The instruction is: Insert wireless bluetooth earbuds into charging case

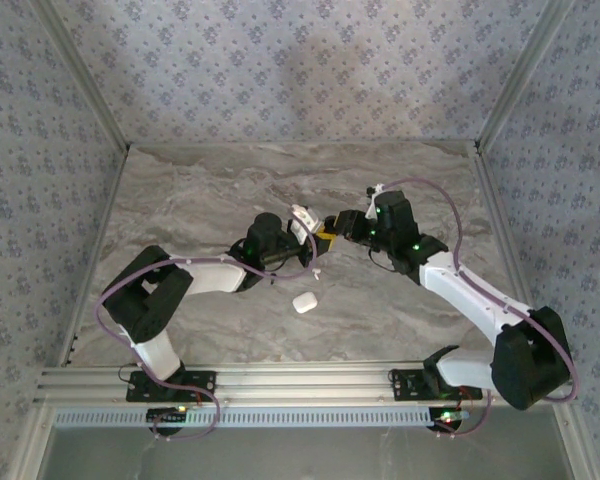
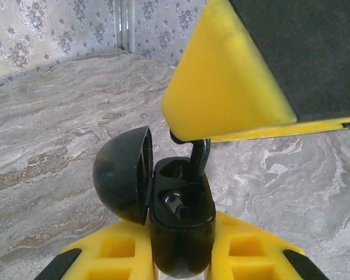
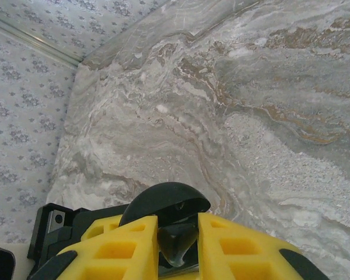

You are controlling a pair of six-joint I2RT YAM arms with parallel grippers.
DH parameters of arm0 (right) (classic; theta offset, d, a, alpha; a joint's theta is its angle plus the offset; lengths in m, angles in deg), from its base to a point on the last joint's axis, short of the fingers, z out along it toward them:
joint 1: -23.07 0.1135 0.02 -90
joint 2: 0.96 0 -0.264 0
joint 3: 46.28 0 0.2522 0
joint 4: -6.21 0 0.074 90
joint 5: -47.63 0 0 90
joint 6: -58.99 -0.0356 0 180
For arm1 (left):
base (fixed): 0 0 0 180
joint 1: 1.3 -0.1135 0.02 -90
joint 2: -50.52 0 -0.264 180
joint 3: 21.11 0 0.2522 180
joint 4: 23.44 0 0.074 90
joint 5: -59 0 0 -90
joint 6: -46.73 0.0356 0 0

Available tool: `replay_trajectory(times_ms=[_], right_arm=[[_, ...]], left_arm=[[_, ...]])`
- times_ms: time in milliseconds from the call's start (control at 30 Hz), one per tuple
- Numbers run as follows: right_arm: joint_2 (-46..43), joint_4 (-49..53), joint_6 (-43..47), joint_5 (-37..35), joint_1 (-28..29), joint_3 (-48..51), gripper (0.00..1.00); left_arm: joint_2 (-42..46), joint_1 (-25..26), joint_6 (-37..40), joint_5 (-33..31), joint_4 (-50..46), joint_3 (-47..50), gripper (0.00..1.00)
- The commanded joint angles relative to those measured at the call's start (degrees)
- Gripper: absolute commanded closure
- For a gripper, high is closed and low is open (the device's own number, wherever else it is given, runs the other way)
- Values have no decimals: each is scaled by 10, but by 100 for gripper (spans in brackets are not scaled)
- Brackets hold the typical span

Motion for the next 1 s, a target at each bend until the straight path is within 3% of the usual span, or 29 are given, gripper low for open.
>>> replay_trajectory(times_ms=[0,633,967], right_arm=[[1,-15,-28,36,-8,0,77],[-1,7,-43,70,-19,3,77],[3,19,-64,21,-2,1,77]], left_arm=[[21,6,31,3,30,5,84],[31,12,82,-22,31,15,85],[34,18,74,-36,36,15,85]])
